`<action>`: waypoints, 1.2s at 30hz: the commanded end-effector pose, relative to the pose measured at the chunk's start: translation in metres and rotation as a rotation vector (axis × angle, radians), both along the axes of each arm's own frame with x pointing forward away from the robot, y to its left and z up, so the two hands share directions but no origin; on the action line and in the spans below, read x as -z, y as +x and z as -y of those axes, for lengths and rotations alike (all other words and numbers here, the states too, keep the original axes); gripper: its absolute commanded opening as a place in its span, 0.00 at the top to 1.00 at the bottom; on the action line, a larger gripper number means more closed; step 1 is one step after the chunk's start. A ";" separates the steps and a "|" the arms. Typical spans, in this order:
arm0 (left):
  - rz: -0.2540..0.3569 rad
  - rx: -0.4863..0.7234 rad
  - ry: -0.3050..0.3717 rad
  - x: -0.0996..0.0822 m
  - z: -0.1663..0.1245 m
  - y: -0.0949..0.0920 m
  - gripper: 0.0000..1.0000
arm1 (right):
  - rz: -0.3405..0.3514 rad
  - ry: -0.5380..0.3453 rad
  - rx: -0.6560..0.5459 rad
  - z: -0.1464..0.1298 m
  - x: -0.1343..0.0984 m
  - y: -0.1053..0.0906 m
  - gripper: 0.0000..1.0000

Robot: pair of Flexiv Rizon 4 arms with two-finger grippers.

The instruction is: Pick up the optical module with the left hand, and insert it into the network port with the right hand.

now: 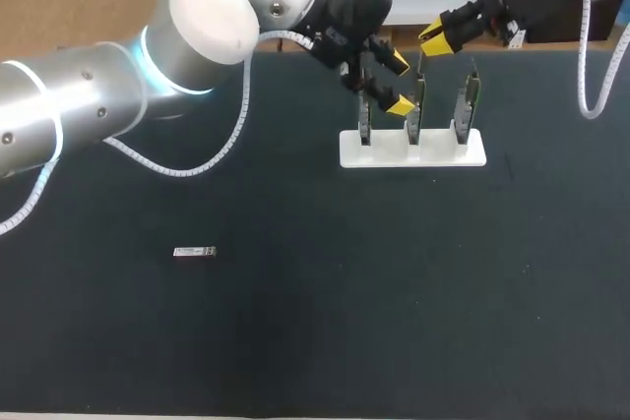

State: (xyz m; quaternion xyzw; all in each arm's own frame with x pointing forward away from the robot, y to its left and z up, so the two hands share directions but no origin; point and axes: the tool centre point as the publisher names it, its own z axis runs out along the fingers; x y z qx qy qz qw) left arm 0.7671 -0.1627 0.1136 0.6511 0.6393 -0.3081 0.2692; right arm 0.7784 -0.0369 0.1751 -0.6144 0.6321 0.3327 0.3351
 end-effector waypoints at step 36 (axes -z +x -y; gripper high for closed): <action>-0.001 -0.001 0.005 -0.001 0.001 0.000 0.00 | -0.023 -0.004 -0.030 -0.003 0.004 0.000 1.00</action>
